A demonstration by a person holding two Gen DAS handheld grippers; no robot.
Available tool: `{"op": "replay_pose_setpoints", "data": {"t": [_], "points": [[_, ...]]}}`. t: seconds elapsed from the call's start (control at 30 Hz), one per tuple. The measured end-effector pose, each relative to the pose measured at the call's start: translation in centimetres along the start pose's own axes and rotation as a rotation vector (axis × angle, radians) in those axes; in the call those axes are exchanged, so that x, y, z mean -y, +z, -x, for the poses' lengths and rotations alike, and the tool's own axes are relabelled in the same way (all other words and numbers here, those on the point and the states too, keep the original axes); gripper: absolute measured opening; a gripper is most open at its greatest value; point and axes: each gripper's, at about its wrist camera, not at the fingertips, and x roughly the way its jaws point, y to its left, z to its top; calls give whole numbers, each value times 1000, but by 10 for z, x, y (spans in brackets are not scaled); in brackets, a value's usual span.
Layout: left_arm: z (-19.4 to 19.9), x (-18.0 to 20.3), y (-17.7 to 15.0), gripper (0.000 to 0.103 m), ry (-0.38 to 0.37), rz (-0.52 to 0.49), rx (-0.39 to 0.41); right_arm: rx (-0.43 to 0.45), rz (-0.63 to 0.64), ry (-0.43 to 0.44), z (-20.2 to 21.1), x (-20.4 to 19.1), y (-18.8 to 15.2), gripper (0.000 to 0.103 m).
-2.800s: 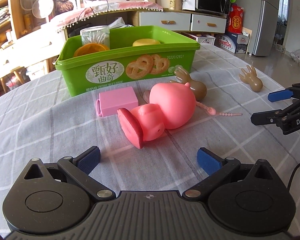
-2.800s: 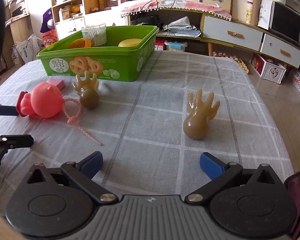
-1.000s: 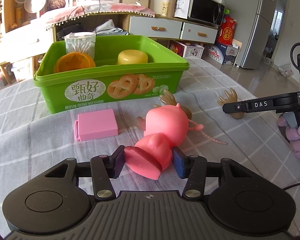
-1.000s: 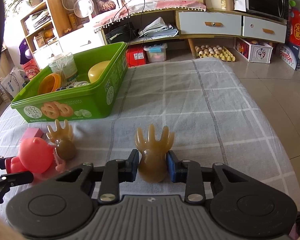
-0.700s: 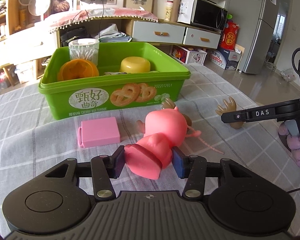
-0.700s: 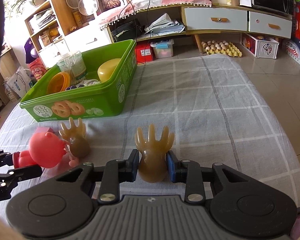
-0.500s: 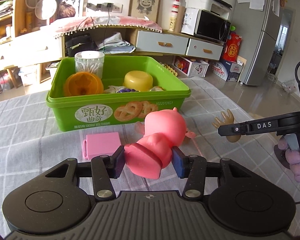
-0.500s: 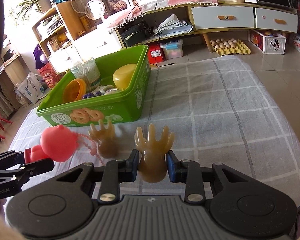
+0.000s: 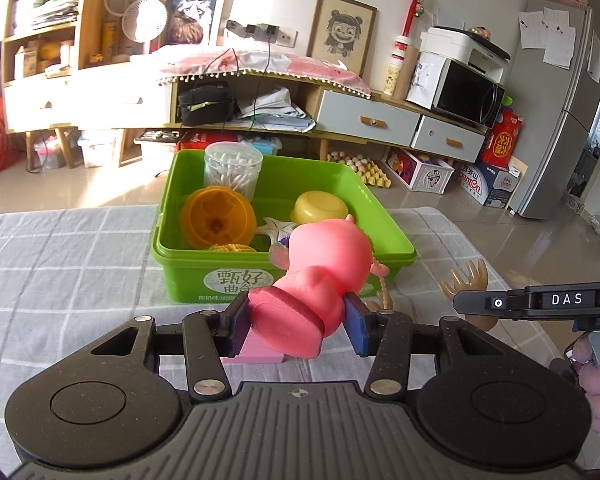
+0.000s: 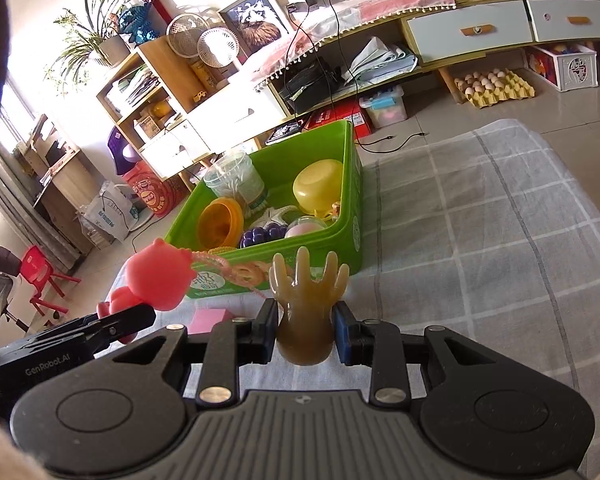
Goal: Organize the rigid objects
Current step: 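Carry the pink pig and brown hand toy into the green bin with both grippers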
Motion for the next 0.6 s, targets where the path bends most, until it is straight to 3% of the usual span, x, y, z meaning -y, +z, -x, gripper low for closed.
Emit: {"op": "replay_pose_setpoints", "data": {"t": [0.27, 0.6], "points": [[-15, -19, 30, 49, 86, 58, -37, 37, -17, 11, -10, -10, 29, 7], [-61, -32, 64, 50, 189, 74, -88, 56, -57, -22, -57, -12, 69, 7]]}}
